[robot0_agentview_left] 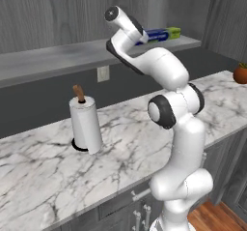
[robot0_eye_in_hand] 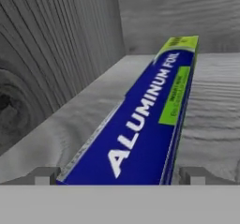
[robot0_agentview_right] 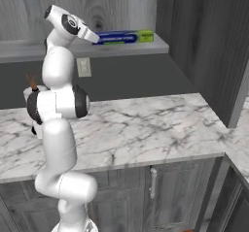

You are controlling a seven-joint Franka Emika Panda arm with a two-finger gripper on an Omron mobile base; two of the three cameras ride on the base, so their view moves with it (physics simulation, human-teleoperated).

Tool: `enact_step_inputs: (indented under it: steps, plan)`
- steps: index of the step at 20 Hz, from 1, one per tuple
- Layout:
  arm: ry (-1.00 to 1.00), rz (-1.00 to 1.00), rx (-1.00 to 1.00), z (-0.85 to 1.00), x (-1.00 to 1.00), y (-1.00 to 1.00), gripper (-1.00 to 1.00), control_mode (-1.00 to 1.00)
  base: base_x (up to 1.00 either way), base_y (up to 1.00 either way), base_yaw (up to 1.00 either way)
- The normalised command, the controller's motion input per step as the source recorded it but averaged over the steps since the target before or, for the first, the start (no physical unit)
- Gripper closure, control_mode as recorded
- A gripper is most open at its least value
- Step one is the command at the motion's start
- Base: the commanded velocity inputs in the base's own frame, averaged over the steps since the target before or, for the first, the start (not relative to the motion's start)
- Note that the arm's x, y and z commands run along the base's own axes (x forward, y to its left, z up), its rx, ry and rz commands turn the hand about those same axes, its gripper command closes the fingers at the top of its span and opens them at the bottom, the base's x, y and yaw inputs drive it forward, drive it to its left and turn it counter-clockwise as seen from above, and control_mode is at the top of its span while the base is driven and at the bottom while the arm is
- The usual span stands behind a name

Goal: Retrieve the tupperware and aluminum foil from the cabinet and place them on the dining counter near the plate with garlic and kebab skewer to prepare for storing leftovers.

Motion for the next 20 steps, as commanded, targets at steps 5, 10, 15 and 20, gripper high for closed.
enact_step_inputs:
  steps: [5, 10, 15, 20]
  plan:
    - [0.13, -0.22, -0.03, -0.65, 0.22, -0.28, 1.0, -1.0, 0.0, 0.0, 0.0]
    - [-0.02, -0.03, 0.0, -0.38, -0.21, -0.03, 1.0, -1.0, 0.0, 0.0, 0.0]
    - [-0.2, 0.13, -0.06, -0.4, -0.96, 0.04, 1.0, -1.0, 0.0, 0.0, 0.0]
    - [-0.23, 0.17, -0.08, -0.46, -1.0, -0.12, 1.0, -1.0, 0.0, 0.0, 0.0]
